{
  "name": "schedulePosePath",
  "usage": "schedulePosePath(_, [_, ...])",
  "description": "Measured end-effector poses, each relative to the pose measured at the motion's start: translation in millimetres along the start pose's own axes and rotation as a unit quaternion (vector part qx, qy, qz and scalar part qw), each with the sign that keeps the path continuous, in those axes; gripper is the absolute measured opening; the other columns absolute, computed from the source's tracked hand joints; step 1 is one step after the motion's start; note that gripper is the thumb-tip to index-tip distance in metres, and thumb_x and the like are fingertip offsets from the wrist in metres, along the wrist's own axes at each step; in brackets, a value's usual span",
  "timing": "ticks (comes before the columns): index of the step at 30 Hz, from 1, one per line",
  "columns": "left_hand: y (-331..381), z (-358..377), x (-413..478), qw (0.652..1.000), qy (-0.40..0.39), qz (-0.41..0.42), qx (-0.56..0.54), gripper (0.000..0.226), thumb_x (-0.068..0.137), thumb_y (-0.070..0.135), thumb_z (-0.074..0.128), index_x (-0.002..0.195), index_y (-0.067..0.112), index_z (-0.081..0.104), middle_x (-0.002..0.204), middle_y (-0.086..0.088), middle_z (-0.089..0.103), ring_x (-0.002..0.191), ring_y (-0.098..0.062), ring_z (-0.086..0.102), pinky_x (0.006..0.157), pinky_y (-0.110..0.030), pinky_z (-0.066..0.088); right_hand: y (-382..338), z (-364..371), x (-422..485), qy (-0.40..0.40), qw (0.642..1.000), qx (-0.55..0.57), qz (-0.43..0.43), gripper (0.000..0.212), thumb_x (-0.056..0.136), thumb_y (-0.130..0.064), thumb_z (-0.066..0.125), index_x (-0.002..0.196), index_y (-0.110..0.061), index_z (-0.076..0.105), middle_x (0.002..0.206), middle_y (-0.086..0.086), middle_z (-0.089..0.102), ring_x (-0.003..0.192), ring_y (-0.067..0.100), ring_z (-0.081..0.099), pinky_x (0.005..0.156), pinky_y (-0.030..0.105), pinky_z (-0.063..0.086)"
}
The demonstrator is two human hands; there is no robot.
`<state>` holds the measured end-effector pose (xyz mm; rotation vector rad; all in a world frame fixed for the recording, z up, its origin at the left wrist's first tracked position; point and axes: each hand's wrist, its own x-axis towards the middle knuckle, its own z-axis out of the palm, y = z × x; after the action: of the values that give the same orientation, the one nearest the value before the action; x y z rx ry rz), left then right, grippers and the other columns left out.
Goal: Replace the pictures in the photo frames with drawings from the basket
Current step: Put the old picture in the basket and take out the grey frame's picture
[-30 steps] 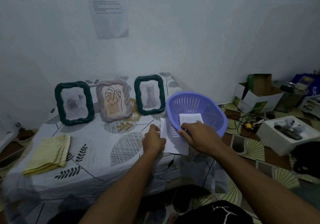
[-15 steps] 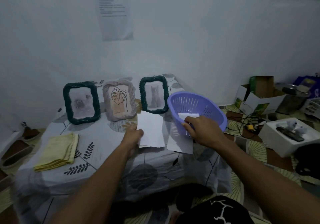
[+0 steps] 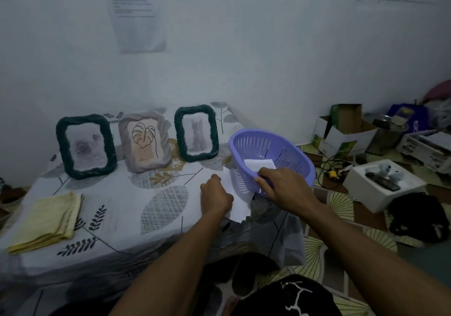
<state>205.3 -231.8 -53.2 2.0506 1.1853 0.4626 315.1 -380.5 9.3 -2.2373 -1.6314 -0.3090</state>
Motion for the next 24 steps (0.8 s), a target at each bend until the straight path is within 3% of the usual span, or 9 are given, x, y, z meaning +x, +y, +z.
schedulePosePath(5, [2,-1,1,1.000,-0.007,-0.014,0.004,0.046,0.075,0.012,0.068,0.116,0.018,0.047,0.113,-0.011,0.058,0.099,-0.032,0.057,0.070,-0.034,0.045,0,3,-3,-0.006,1.000,-0.008,-0.001,0.030,0.098,-0.045,0.038,0.092,-0.023,0.057,0.076,-0.001,0.062,0.064,0.016,0.057,0.057,0.039,0.053])
schedulePosePath(9, [6,-7,-3,1.000,-0.005,-0.022,-0.005,0.031,0.078,0.007,0.064,0.099,0.019,0.044,0.104,-0.009,0.056,0.087,-0.027,0.050,0.067,-0.032,0.039,0,5,0,-0.006,1.000,-0.007,0.003,0.029,0.099,-0.045,0.037,0.093,-0.023,0.056,0.077,-0.002,0.062,0.065,0.016,0.057,0.058,0.038,0.052])
schedulePosePath(12, [0,-26,7,0.992,-0.032,-0.037,-0.119,0.038,0.073,0.003,0.073,0.099,0.017,0.049,0.102,-0.006,0.058,0.090,-0.028,0.056,0.074,-0.035,0.049,-4,7,3,-0.003,1.000,-0.004,0.002,0.032,0.098,-0.046,0.034,0.092,-0.023,0.055,0.077,-0.001,0.062,0.065,0.019,0.057,0.057,0.040,0.052])
schedulePosePath(17, [-32,-77,13,0.935,-0.065,-0.077,-0.341,0.030,0.076,-0.006,0.072,0.095,0.012,0.057,0.108,-0.020,0.065,0.095,-0.039,0.064,0.083,-0.055,0.055,-34,17,16,0.004,1.000,-0.010,-0.020,0.030,0.100,-0.043,0.037,0.090,-0.020,0.055,0.078,0.002,0.063,0.067,0.022,0.057,0.055,0.036,0.047])
schedulePosePath(24, [-72,-130,16,0.910,-0.014,-0.076,-0.407,0.037,0.086,0.000,0.065,0.118,0.013,0.053,0.121,-0.014,0.062,0.100,-0.036,0.062,0.083,-0.048,0.055,-76,37,39,-0.004,0.999,-0.033,-0.008,0.031,0.098,-0.045,0.034,0.093,-0.021,0.054,0.084,0.004,0.065,0.074,0.026,0.060,0.060,0.036,0.049])
